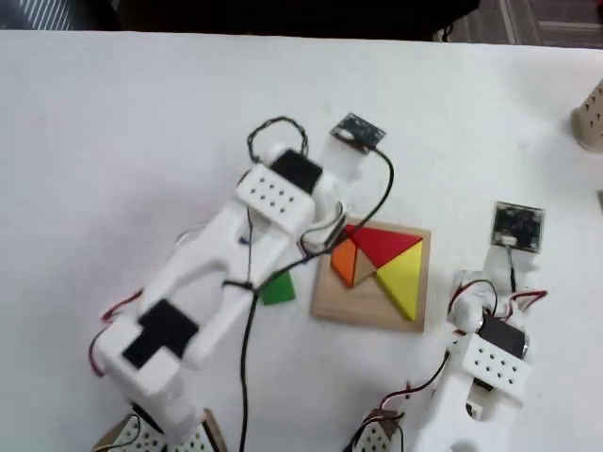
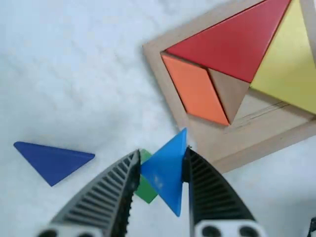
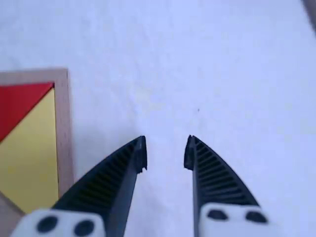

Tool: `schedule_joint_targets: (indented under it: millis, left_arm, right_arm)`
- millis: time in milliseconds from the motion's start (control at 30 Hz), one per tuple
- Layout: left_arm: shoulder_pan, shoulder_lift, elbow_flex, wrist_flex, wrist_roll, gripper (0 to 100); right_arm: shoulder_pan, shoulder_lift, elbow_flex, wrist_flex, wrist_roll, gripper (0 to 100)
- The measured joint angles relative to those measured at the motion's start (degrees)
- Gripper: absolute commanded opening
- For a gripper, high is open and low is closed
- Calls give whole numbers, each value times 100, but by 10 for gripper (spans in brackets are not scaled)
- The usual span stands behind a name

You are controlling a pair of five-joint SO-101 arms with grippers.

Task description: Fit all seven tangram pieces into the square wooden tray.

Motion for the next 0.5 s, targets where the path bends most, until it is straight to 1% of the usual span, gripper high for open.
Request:
schedule_joint_targets:
  millis: [133,300,400,500]
  left_arm:
    - [229,-730,1284,-1169,0,72]
    - [695,-1064,2585,-2462,0,73]
    - [1020,-1064,2989,-2919,0,110]
    - [1327,-1064,3112,-3121,0,172]
  right_arm:
    - [246,484,-264,-44,-141,134]
    - [396,1829,-958,-44,-158,134]
    - [404,2646,-1371,-26,-158,134]
    - [422,3218,-1776,202,-158,134]
